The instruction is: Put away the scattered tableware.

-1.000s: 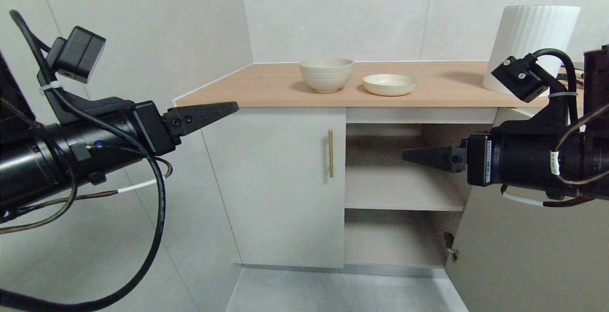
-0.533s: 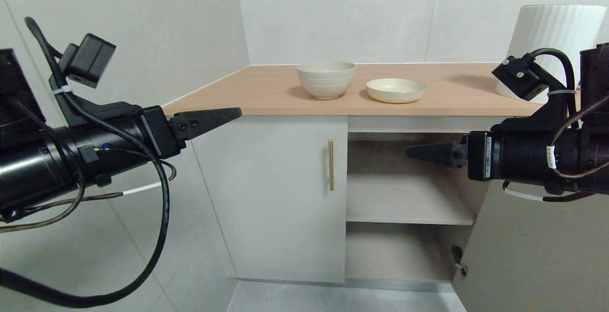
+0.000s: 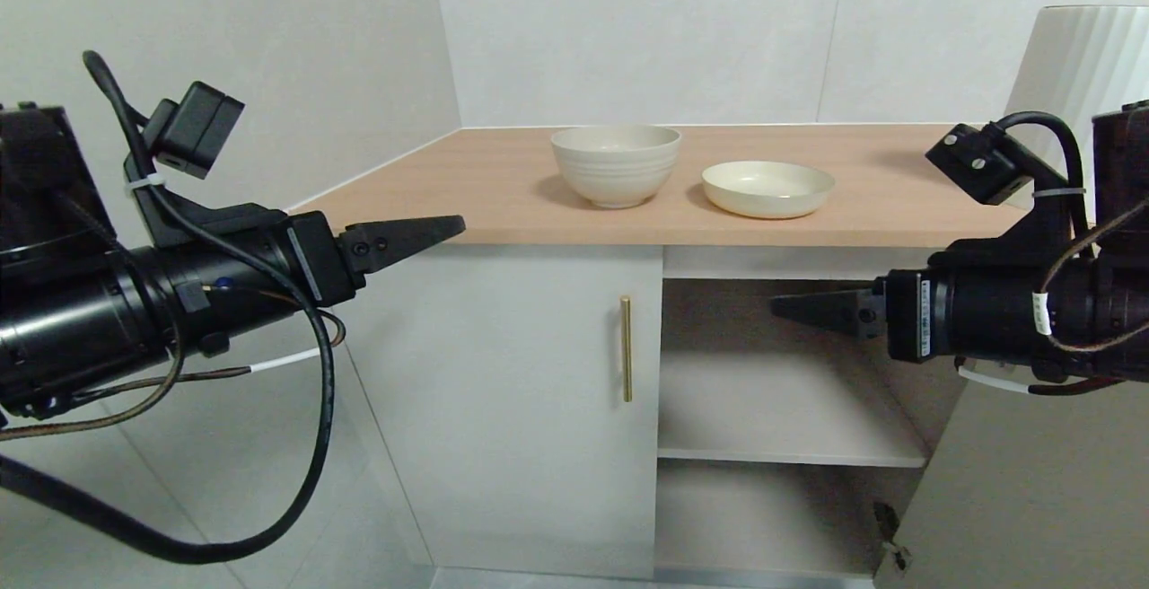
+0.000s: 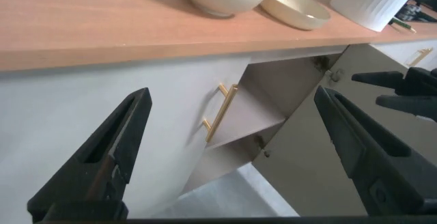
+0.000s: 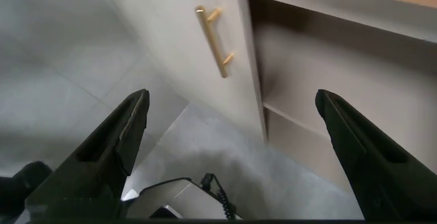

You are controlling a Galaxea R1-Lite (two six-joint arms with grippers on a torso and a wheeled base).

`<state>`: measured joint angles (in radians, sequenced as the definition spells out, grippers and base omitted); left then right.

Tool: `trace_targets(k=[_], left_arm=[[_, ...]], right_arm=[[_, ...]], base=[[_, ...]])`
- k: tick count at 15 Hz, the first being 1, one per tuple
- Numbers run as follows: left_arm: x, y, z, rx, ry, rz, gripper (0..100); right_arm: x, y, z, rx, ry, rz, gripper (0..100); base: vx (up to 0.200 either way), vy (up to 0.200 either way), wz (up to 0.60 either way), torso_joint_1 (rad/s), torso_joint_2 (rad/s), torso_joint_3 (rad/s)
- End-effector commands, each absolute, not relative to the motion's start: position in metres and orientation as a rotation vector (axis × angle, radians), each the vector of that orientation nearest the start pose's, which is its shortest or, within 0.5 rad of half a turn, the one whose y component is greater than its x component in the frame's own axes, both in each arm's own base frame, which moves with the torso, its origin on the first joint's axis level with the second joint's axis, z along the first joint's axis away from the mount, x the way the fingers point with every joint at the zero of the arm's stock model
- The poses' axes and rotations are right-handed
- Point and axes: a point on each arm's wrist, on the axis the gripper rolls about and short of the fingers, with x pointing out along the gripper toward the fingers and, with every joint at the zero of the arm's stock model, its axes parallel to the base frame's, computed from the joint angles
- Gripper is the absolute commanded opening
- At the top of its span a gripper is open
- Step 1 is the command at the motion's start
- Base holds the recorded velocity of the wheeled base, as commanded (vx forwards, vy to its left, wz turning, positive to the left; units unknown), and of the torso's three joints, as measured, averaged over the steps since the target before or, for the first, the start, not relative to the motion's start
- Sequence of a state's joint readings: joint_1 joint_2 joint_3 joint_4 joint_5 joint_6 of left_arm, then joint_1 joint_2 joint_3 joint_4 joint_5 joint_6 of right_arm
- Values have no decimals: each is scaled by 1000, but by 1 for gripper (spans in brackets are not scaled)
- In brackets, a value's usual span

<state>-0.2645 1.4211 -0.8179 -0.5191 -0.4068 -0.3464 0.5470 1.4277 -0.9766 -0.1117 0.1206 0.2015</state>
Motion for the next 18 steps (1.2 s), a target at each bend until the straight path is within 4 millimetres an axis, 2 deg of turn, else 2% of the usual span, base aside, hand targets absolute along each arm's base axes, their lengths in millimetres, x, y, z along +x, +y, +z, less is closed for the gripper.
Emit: trace_targets(k=[1, 8, 12, 18], left_arm=[[233, -73, 250, -340, 208, -650, 100], [244, -81, 238, -343, 262, -667, 100], [248, -85, 234, -345, 281, -672, 100], [251, -87, 229, -345, 300, -673, 100]], right_arm=[[204, 128, 256, 120, 395, 626, 100], [204, 128, 255, 106, 394, 629, 100], [203, 126, 257, 108, 385, 625, 100], [204, 123, 258, 111, 379, 612, 100]], base=[[0, 0, 0, 0, 0, 0], [0, 0, 0, 0, 0, 0], [0, 0, 0, 78, -247, -250], [0, 0, 0, 147, -491, -302]])
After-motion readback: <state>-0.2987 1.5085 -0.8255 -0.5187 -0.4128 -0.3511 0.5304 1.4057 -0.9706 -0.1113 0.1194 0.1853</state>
